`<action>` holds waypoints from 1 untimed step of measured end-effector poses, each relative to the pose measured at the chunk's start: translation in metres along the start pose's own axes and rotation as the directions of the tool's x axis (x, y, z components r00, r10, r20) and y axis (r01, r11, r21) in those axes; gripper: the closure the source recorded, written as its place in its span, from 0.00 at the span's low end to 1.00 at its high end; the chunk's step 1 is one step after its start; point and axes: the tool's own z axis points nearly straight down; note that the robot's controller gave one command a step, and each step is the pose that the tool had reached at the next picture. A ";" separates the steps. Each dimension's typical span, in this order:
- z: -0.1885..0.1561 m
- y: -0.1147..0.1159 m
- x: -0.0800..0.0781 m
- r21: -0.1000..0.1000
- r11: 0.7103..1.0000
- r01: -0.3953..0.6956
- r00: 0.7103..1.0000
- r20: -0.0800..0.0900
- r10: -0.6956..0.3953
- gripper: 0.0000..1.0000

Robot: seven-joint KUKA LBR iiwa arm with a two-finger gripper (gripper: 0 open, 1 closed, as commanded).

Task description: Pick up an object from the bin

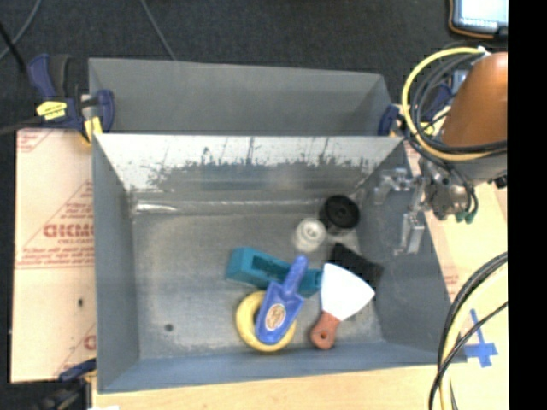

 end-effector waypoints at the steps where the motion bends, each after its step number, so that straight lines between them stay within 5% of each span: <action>1: -0.005 0.001 -0.001 0.002 1.000 0.003 1.000 0.007 -0.003 0.00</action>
Offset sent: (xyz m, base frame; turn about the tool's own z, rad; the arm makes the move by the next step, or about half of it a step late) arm -0.0101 0.0970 -0.0728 0.1625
